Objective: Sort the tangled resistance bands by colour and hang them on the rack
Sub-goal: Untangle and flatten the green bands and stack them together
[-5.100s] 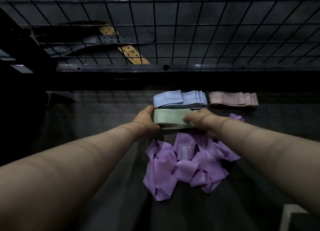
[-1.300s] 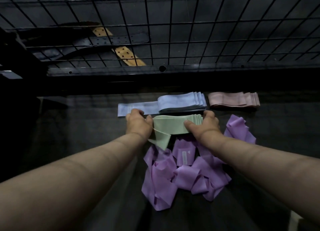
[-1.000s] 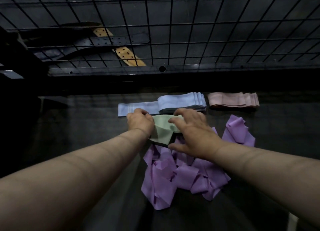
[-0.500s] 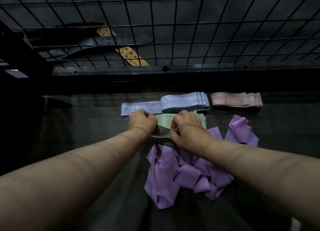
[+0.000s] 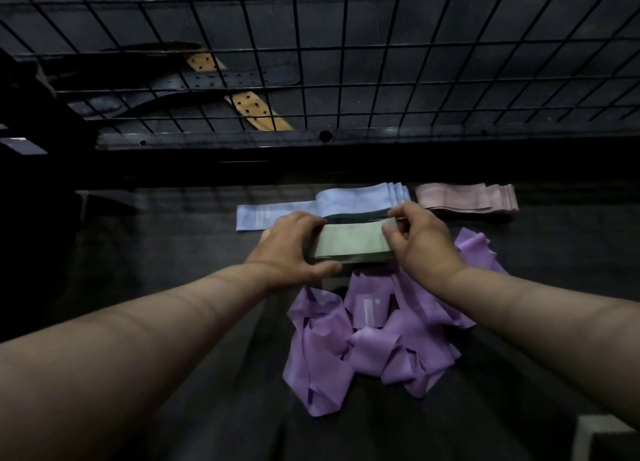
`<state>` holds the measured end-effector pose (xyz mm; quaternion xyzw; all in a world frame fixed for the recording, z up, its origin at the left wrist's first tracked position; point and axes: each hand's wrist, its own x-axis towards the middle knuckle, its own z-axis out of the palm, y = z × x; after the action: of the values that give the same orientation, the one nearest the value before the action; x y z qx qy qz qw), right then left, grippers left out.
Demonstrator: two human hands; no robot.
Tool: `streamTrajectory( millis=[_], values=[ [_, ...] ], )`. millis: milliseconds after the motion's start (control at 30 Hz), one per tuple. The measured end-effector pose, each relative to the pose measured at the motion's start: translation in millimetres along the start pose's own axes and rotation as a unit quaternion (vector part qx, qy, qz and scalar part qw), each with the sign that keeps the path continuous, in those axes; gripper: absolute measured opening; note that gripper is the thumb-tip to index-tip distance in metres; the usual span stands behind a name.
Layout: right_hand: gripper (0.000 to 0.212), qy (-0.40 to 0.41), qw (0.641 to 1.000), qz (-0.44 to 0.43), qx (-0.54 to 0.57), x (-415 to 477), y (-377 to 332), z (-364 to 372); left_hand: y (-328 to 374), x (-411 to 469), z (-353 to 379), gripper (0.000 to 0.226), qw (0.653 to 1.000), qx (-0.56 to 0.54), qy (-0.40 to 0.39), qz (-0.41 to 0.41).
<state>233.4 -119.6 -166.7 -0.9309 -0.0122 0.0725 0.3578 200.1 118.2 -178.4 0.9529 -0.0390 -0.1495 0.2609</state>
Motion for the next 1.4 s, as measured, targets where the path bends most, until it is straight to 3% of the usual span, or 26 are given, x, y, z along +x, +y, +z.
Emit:
streamTrajectory(
  millis=[200,367,500,667,833,1033,1133,1400],
  values=[
    [0.031,-0.001,0.997,0.05,-0.053,-3.6,7.9,0.6,5.3,1.3,13.4,0.075,0.996,0.073,0.036,0.035],
    [0.015,-0.006,0.977,-0.133,-0.164,-7.6,11.1,-3.4,9.9,3.8,12.6,0.071,0.995,0.083,0.035,0.029],
    [0.036,-0.056,0.984,-0.03,-0.168,-15.8,8.9,-5.9,14.2,5.8,10.8,0.071,0.994,0.093,0.04,0.039],
    [0.058,-0.155,0.949,-0.135,-0.237,-9.2,11.6,-16.9,16.6,7.6,8.0,0.072,0.994,0.09,0.033,0.046],
    [0.058,-0.177,0.943,-0.13,-0.25,9.4,9.5,-21.8,18.3,11.2,7.1,0.073,0.992,0.108,0.037,0.06],
    [0.052,-0.172,0.897,-0.218,-0.343,8.7,10.5,-24.7,20.7,11.3,10.9,0.069,0.988,0.134,0.035,0.062],
    [0.038,-0.176,0.908,-0.216,-0.313,10.8,11.2,-22.7,21.3,11.0,11.4,0.07,0.989,0.126,0.041,0.066],
    [0.041,-0.157,0.9,-0.265,-0.308,12.1,26.2,-23.1,23.5,14.6,11.9,0.068,0.99,0.132,0.013,0.05]
  ],
)
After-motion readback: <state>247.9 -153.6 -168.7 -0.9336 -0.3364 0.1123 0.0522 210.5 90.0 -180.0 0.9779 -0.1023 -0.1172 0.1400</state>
